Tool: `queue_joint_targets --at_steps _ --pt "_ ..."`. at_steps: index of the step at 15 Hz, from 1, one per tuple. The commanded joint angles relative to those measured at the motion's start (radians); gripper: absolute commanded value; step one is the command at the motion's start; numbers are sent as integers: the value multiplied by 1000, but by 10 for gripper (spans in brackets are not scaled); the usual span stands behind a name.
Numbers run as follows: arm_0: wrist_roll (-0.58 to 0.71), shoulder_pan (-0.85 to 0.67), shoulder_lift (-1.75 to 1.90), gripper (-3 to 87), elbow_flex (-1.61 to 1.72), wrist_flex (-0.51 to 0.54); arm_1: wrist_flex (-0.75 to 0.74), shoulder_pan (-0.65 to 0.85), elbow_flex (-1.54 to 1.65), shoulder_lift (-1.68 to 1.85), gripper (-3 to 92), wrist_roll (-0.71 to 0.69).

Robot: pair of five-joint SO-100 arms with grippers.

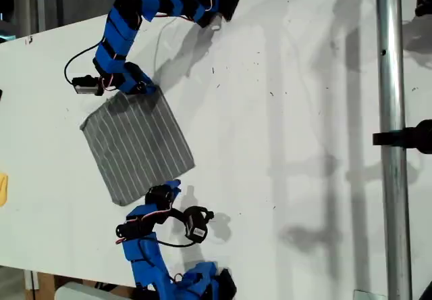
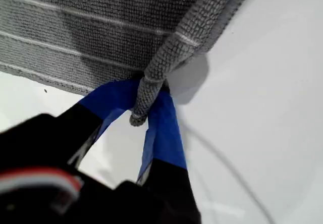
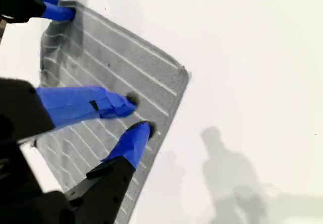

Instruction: Grasp corners of a towel and fold twice.

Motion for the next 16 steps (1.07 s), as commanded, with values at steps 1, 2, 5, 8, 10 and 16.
queue_joint_targets --at_steps 1,2,5,8,10,16 --pt "104 -40 -67 316 -146 11 11 -12 -6 66 -2 11" --pt "144 -60 -149 326 -238 58 12 -17 -6 67 -2 11" --pt "176 -95 -397 318 -446 101 14 -35 -6 71 -2 15" --pt "172 -84 -617 307 -626 97 14 -43 -6 89 -2 17" --pt "169 -77 -706 291 -643 75 17 -48 -6 103 -2 20" --pt "74 -100 -815 154 -666 207 20 -69 -9 135 -2 38"
